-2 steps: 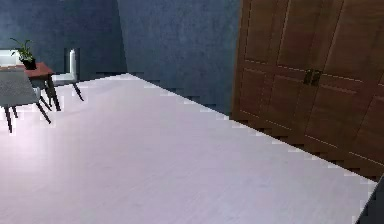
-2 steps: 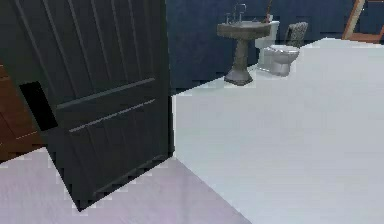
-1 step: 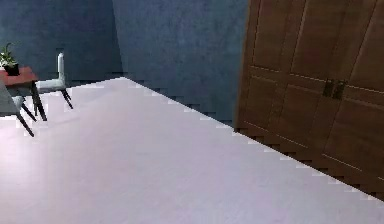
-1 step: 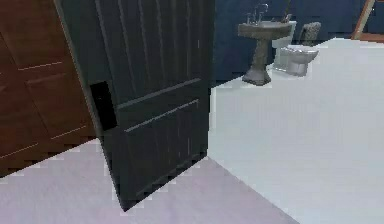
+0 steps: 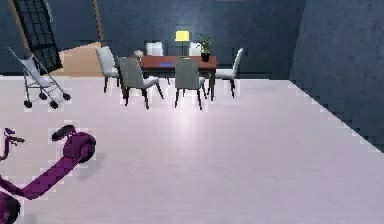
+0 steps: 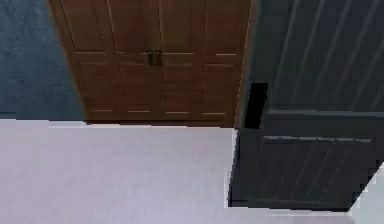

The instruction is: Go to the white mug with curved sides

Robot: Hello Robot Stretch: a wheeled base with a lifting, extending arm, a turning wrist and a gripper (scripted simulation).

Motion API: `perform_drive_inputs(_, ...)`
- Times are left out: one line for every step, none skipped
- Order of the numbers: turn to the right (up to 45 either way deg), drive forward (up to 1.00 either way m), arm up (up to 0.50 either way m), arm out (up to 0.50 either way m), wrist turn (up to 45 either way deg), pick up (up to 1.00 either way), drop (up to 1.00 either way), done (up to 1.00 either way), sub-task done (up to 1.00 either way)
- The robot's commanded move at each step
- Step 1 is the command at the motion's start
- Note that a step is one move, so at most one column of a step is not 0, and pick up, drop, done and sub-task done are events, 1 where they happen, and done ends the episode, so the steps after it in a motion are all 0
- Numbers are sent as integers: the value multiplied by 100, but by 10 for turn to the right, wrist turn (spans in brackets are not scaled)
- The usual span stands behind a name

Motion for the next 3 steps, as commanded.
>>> perform_drive_inputs(-450, 0, 0, 0, 0, 0, 0, 0, 0)
perform_drive_inputs(-180, 0, 0, 0, 0, 0, 0, 0, 0)
perform_drive_inputs(0, 50, 0, 0, 0, 0, 0, 0, 0)
